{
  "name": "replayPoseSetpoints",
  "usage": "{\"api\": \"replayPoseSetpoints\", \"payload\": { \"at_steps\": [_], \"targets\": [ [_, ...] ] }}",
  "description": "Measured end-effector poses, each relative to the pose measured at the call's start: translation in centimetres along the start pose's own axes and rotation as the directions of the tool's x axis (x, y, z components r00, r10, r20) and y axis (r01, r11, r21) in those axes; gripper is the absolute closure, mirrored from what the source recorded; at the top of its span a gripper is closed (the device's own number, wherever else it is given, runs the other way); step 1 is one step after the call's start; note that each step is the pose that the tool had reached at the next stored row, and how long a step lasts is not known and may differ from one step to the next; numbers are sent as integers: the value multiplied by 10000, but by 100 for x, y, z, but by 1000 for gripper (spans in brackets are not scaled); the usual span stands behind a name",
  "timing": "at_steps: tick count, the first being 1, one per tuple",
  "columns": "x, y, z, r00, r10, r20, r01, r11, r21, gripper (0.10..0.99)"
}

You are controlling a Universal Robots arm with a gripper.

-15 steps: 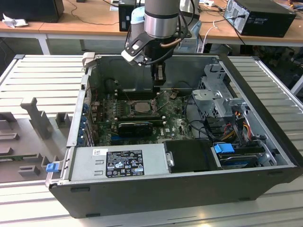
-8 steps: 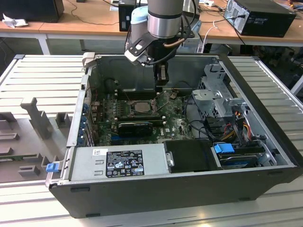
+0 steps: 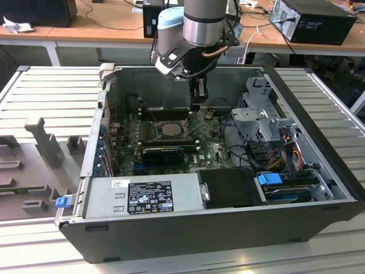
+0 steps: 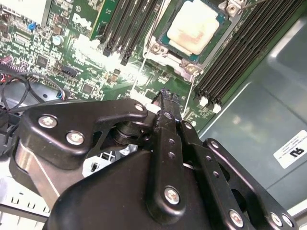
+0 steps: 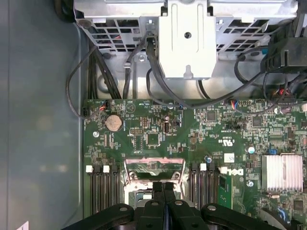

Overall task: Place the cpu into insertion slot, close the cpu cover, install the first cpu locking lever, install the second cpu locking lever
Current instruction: 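Close the cpu cover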

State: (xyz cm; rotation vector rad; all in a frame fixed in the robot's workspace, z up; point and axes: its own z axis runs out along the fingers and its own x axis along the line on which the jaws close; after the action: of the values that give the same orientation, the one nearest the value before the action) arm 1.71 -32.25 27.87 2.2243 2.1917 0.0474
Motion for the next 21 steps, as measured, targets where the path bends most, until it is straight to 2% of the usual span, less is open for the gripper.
{"api": "replayPoseSetpoints", "payload": {
  "at_steps": [5, 17, 21],
  "targets": [
    [1, 85, 3, 10000, -1, -2, 1, 10000, 0, 980],
    [-5, 203, 11, 10000, -6, 2, 6, 10000, 1, 980],
    [-7, 277, 43, 10000, -6, -2, 6, 10000, 1, 980]
  ]
}}
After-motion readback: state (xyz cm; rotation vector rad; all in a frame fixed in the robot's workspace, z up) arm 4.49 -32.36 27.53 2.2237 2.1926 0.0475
